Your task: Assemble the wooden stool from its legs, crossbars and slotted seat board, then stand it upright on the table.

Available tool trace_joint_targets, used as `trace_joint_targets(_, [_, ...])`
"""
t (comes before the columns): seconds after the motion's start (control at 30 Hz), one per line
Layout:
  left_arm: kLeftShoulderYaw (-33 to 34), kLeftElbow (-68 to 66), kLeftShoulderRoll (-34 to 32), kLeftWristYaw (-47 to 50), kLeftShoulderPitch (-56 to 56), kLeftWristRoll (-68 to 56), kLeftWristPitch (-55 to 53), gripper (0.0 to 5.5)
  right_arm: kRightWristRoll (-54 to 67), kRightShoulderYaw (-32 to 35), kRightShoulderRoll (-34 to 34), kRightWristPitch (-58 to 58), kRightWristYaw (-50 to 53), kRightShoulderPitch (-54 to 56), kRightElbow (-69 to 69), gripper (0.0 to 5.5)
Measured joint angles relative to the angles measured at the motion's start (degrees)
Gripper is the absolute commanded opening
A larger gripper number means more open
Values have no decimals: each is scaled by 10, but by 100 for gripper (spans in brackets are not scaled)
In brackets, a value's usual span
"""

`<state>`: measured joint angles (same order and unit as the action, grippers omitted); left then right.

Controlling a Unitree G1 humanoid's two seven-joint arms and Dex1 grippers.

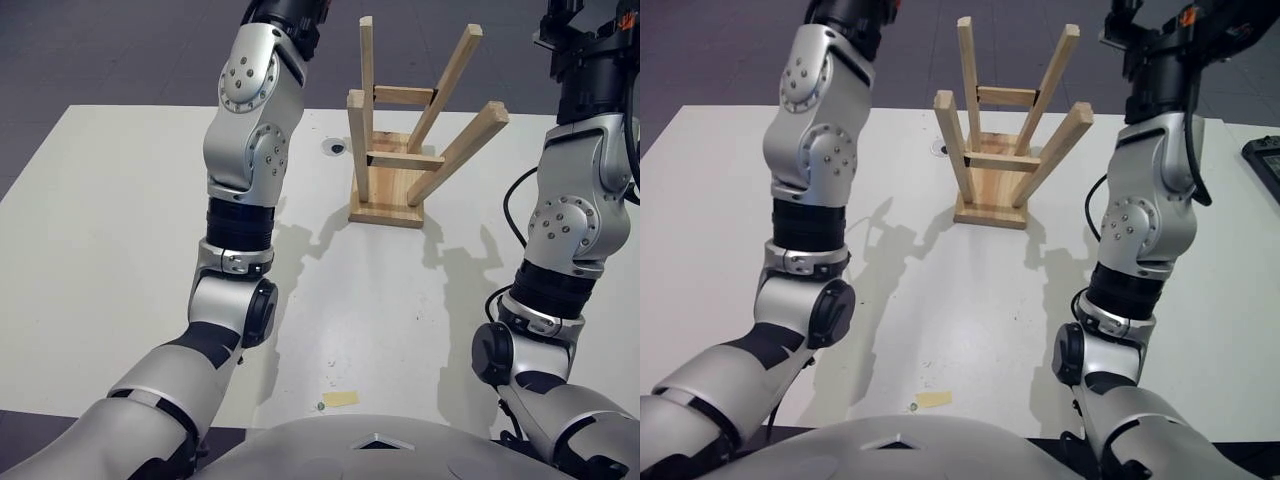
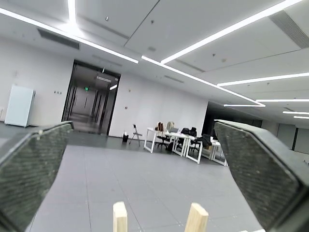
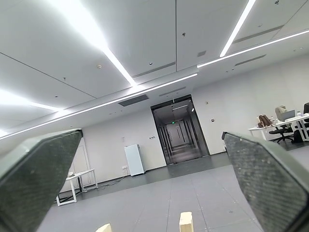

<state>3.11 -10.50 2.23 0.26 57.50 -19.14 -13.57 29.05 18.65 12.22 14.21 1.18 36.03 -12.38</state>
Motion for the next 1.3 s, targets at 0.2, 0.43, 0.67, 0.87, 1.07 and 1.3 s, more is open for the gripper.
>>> trace_joint_targets(0.2, [-154,1,-34,-90,-48,61,-186,540,5,3,-3,15,11,-1,-7,539])
trace_joint_targets(0.43, [-119,16,-17,-101,-74,58,-147,540,14,-1,-6,17,8,-4,-17,539])
trace_joint_targets(0.67, [-26,54,40,-64,-79,27,6,540,11,-28,-12,17,-23,-19,-15,539])
trace_joint_targets(0.87, [41,204,32,0,-73,-3,16,540,57,-3,5,57,-53,-56,-22,539])
trace_joint_targets(1.07, [124,277,-30,46,-164,-14,-50,540,85,121,121,95,-76,-83,73,539])
trace_joint_targets(1.3, [155,314,-76,53,-192,-25,-83,540,-117,-74,137,19,-152,-79,307,539])
